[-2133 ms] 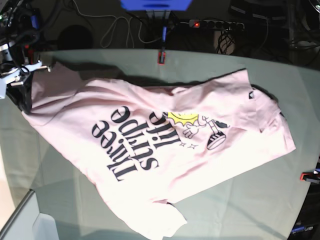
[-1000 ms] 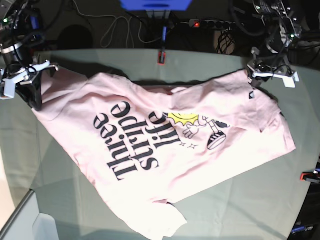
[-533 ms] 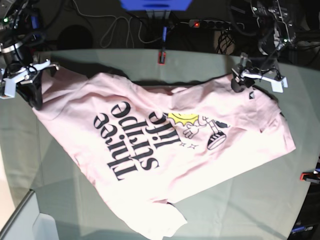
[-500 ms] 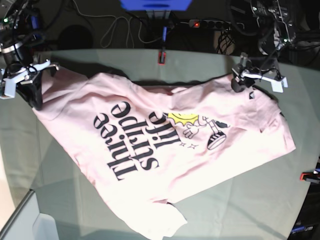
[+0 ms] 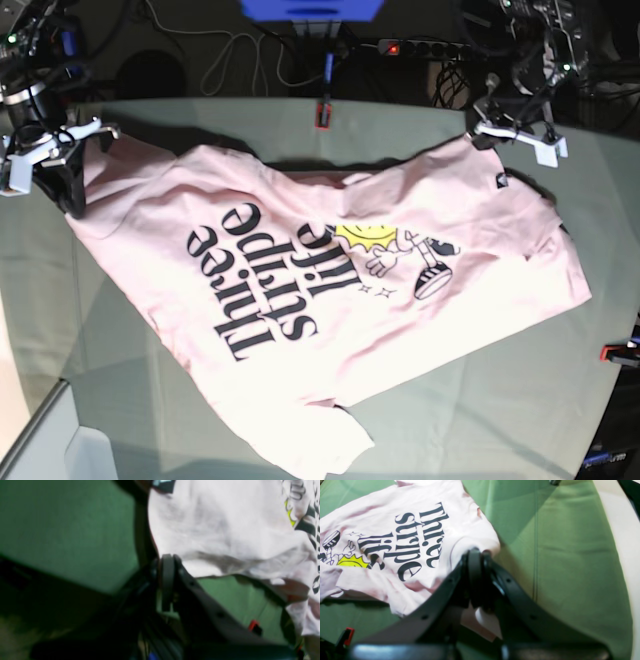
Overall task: Layout the t-shirt on the table in an organized manner, then fold the t-shirt properly
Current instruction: 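Grasp the shirt hem corner with the left gripper, then lift the shirt high with both grippers and swing it down flat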
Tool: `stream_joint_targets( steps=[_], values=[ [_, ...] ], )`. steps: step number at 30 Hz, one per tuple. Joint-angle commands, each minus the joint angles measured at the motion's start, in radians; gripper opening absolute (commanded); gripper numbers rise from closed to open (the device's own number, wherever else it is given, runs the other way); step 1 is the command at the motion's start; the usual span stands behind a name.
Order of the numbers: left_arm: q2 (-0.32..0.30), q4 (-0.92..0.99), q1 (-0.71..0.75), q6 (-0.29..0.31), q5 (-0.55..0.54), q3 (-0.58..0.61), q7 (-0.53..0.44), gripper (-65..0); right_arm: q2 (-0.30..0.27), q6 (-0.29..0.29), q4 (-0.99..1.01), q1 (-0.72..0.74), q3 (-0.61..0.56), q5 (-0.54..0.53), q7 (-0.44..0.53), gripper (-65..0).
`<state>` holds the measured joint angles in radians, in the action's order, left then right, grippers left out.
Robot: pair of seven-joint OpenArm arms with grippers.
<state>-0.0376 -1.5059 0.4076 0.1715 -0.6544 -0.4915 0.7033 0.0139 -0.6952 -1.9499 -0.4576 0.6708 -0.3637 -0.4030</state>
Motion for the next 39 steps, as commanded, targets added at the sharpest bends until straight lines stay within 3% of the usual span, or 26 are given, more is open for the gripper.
stream_joint_targets(
  steps=[1,7,14,23,30,36,39],
  values=[
    [-0.006,-0.032,-0.002,0.004,-0.012,-0.009,-0.014,-64.0,-0.009,-0.003,-0.015,-0.002,0.005,-0.019,0.031,-65.0],
    [-0.008,-0.204,0.038,0.004,-0.012,-0.013,-0.023,-64.8,-0.009,-0.003,-0.015,0.0,0.005,-0.019,0.031,-65.0],
    [-0.003,-0.523,0.04,0.004,-0.015,-0.131,-0.023,-64.8,-0.009,-0.003,-0.019,0.047,0.007,-0.021,0.031,-65.0],
    [-0.121,-0.516,-0.115,-0.003,-0.16,-0.2,-0.014,-64.8,-0.012,-0.003,-0.023,0.142,0.004,-0.021,0.031,-65.0],
    [-0.134,-0.514,-0.273,-0.007,-0.152,-0.194,-0.012,-64.8,-0.013,-0.003,-0.018,0.25,-0.012,-0.018,0.031,-65.0],
    [-0.18,-0.48,-0.451,-0.007,-0.138,-0.114,0.102,-64.8,-0.009,-0.003,-0.024,0.405,-0.101,0.171,0.031,-65.0],
    [-0.203,-0.474,-0.553,-0.007,-0.054,-0.043,0.123,-64.8,-0.007,-0.003,-0.021,0.5,-0.147,0.246,0.014,-65.0]
  ],
)
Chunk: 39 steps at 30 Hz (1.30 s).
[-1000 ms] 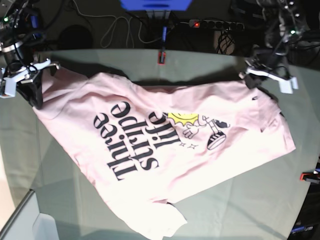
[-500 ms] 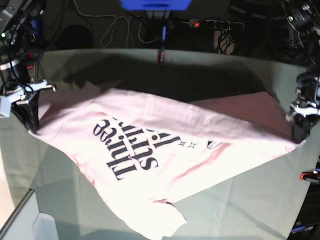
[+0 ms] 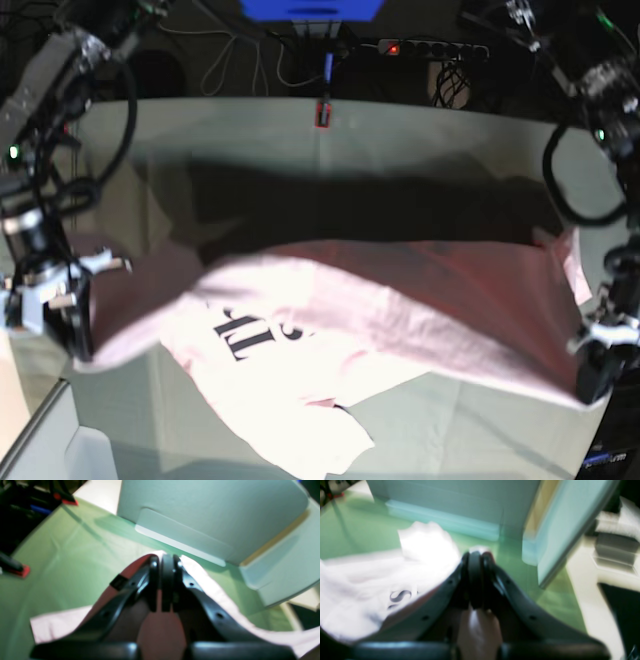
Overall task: Layout the t-shirt on the table in an organized manner, then fold the t-shirt properly
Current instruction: 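Lift the shirt high with both grippers and swing it down flat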
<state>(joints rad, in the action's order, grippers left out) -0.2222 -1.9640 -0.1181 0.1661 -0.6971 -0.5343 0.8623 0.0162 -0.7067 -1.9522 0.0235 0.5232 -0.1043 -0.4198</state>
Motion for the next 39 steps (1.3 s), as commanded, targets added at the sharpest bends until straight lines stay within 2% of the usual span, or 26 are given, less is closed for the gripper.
stream_joint_targets(
  steps=[1,8,13,18,24,31,36,39],
  values=[
    [-0.026,-0.015,-0.062,-0.001,0.017,0.024,-0.033,-64.8,-0.009,0.009,-0.017,0.057,-0.008,0.008,0.014,-65.0],
    [-0.076,0.048,-0.323,-0.001,0.147,0.182,-0.031,-64.8,-0.009,0.009,-0.02,0.313,-0.011,0.074,-0.11,-65.0],
    [-0.098,0.074,-0.504,-0.001,0.161,0.227,-0.031,-64.8,-0.012,0.009,-0.046,0.419,-0.011,0.102,-0.124,-65.0],
    [-0.125,0.071,-0.615,-0.001,0.162,0.245,-0.031,-64.8,-0.014,0.009,-0.074,0.493,-0.015,0.119,-0.116,-65.0],
    [-0.187,-0.019,-0.619,-0.001,0.161,0.24,-0.031,-64.8,-0.015,0.009,-0.086,0.606,-0.01,0.117,-0.112,-65.0],
    [-0.245,-0.041,-0.621,-0.001,0.149,0.219,-0.031,-64.8,-0.008,0.009,-0.086,0.741,-0.016,0.117,-0.112,-65.0],
    [-0.24,-0.041,-0.621,-0.001,0.144,0.164,-0.031,-64.8,-0.009,0.009,-0.094,0.81,-0.016,0.117,-0.112,-65.0],
    [-0.24,-0.042,-0.605,-0.001,0.104,0.127,-0.031,-64.8,-0.012,0.009,-0.094,0.833,-0.016,0.117,-0.112,-65.0]
  ],
)
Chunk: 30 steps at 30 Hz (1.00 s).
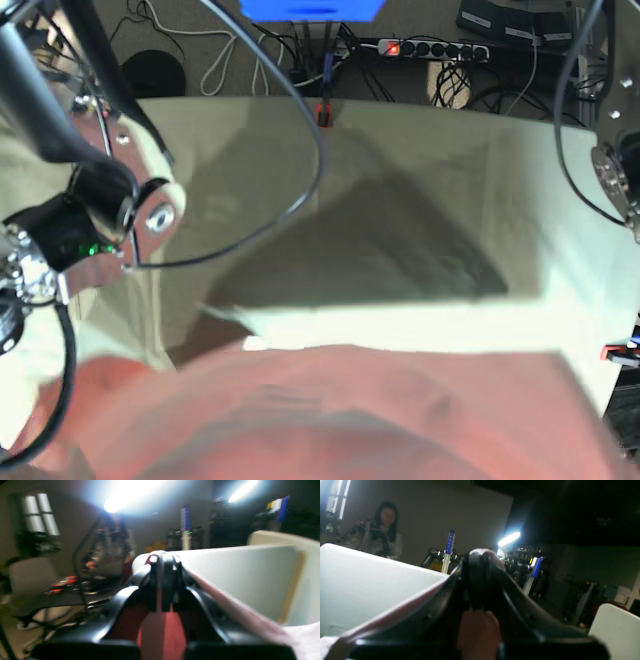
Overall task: Layout the t-shirt on the table in an organized manner, then fold the t-shirt properly
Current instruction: 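Lift the shirt high with both grippers and swing it down flat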
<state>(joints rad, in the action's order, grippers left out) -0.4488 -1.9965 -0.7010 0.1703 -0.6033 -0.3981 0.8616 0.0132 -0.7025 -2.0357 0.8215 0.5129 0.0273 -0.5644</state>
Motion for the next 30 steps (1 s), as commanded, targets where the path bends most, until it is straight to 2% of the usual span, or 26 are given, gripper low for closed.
stream_joint_targets(
  steps=[1,9,12,15,19,23,26,30],
  values=[
    [-0.014,-0.01,-0.009,-0.005,0.0,-0.029,-0.031,-64.8,-0.008,0.004,-0.01,0.038,-0.007,-0.014,0.033,-65.0],
    [-0.011,-0.01,0.077,-0.005,-0.022,-0.083,-0.031,-64.8,-0.008,0.004,-0.001,0.103,-0.087,0.006,0.027,-65.0],
    [0.017,0.003,0.103,-0.005,-0.013,-0.083,-0.034,-64.8,-0.003,0.004,0.051,0.104,-0.106,0.058,0.031,-65.0],
    [0.041,0.033,0.131,-0.005,-0.011,-0.083,-0.035,-64.8,0.014,0.004,0.134,0.066,-0.096,0.062,0.033,-65.0],
    [0.087,0.136,0.145,-0.005,-0.01,-0.083,-0.035,-64.8,0.009,0.004,0.289,-0.011,-0.067,0.062,0.048,-65.0],
    [0.127,0.311,0.145,0.001,0.038,-0.083,-0.043,-64.8,0.003,0.004,0.498,-0.055,-0.03,0.064,0.183,-65.0],
    [0.155,0.415,0.14,0.002,0.072,-0.083,-0.046,-64.8,-0.034,0.004,0.642,-0.058,-0.02,0.064,0.223,-65.0],
    [0.178,0.541,0.139,-0.001,0.081,-0.077,-0.117,-64.6,-0.078,0.004,0.85,0.009,-0.021,0.064,0.225,-65.0]
  ],
)
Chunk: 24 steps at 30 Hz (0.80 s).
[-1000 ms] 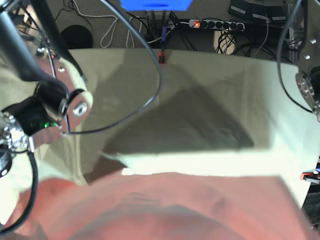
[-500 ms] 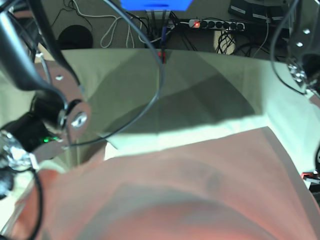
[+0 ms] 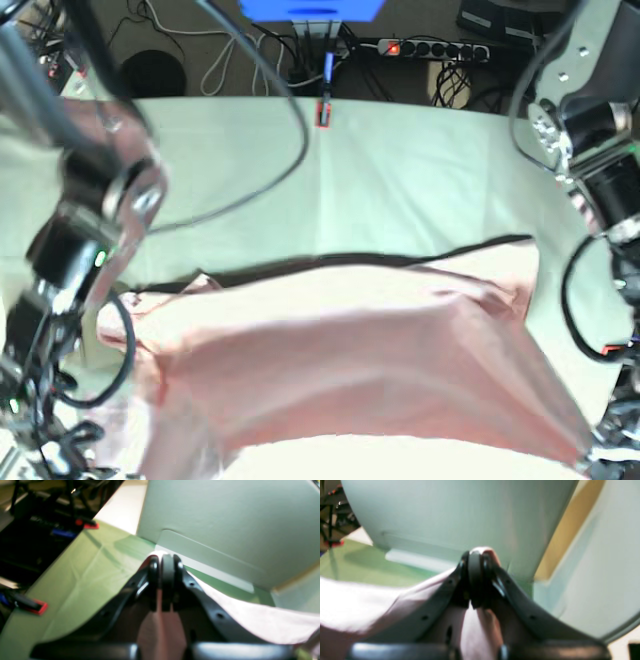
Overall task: Layout the t-shirt on the table in an organized manner, then fold the t-shirt properly
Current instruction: 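Lift the shirt high with both grippers and swing it down flat, then lower the shirt onto the table and hold its corners with both grippers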
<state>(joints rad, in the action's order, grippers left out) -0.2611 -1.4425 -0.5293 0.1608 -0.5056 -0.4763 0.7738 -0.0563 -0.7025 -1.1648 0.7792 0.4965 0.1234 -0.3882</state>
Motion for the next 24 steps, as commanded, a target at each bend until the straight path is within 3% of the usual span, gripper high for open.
stream_joint_targets(
  steps=[1,5,7,10,14,17,24],
  values=[
    [-0.01,0.009,-0.033,0.006,-0.017,0.001,-0.043,-64.6,-0.023,0.004,0.024,0.07,-0.005,-0.032,0.048,-65.0],
    [-0.013,0.124,-0.056,0.004,-0.017,-0.003,-0.067,-64.4,-0.058,0.017,0.224,0.174,-0.006,-0.032,0.048,-65.0],
    [-0.016,0.193,-0.068,0.004,-0.017,-0.003,-0.063,-62.2,-0.078,0.027,0.334,0.233,-0.034,-0.031,0.048,-60.1],
    [-0.019,0.27,-0.087,0.004,-0.021,-0.003,-0.066,-51.1,-0.104,0.039,0.426,0.265,-0.089,-0.032,0.048,-46.0],
    [-0.019,0.323,-0.094,0.006,-0.024,-0.003,-0.066,-29.8,-0.106,0.034,0.428,0.257,-0.135,-0.034,0.048,-25.2],
    [-0.014,0.316,-0.078,0.012,-0.029,-0.005,-0.061,-18.6,-0.107,0.037,0.425,0.231,-0.132,-0.035,0.048,-16.4],
    [0.007,0.154,0.154,0.012,-0.029,-0.006,-0.064,-17.3,-0.141,0.039,0.259,0.021,-0.095,-0.04,0.048,-13.7]
  ],
)
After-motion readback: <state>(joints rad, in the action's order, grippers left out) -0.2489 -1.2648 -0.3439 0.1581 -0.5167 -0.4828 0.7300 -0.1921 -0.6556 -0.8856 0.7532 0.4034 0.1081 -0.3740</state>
